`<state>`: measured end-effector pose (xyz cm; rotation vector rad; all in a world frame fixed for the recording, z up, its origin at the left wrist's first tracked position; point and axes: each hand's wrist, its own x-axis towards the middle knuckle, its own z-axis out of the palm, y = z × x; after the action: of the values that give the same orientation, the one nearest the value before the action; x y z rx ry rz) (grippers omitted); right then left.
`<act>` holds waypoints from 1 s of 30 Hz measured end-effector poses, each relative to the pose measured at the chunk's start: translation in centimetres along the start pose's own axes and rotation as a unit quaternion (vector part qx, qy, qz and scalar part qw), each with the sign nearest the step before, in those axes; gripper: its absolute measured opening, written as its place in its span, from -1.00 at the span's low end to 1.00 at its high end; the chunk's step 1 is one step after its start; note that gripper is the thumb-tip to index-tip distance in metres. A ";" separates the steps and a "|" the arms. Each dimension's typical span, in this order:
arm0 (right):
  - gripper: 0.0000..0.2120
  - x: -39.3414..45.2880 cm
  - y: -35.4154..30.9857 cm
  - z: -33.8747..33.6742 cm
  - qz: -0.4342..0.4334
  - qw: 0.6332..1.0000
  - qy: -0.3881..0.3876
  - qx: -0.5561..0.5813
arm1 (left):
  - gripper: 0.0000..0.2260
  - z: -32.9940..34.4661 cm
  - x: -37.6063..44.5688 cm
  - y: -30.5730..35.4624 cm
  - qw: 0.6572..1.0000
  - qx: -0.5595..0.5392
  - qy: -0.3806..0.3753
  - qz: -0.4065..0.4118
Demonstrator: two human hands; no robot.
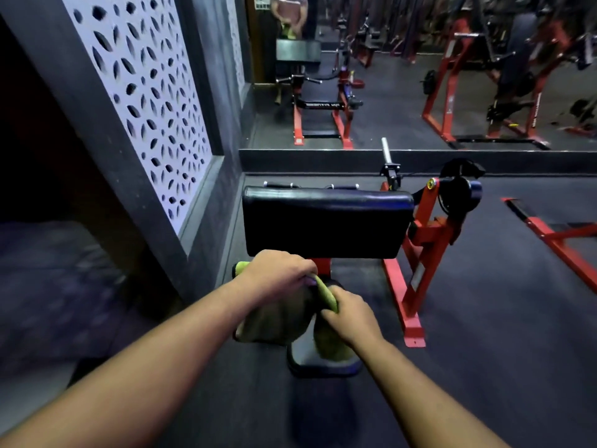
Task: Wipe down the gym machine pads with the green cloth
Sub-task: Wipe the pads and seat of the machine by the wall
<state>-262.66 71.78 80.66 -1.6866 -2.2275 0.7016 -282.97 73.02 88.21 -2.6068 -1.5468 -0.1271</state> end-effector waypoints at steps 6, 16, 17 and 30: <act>-0.83 1.2 2.3 -1.8 0.024 0.992 0.110 -0.059 | -0.63 -1.2 -1.7 -3.1 0.998 0.010 -0.030 -0.046; -0.71 4.5 0.4 -4.5 0.154 0.980 0.121 0.014 | -0.75 2.3 -4.4 -9.9 0.963 -0.136 -0.099 -0.211; -0.68 4.5 -0.2 -4.3 0.163 0.978 0.121 0.047 | -0.75 2.9 -4.6 -9.4 0.948 -0.199 -0.093 -0.228; -0.76 -1.1 -3.7 4.3 0.036 0.965 -0.087 0.245 | -0.63 11.1 -4.1 1.4 0.482 -0.777 -0.073 -0.399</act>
<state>-267.51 69.02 79.03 -1.5006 -1.8832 1.3355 -283.45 70.30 76.67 -1.6617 -3.6333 -2.4318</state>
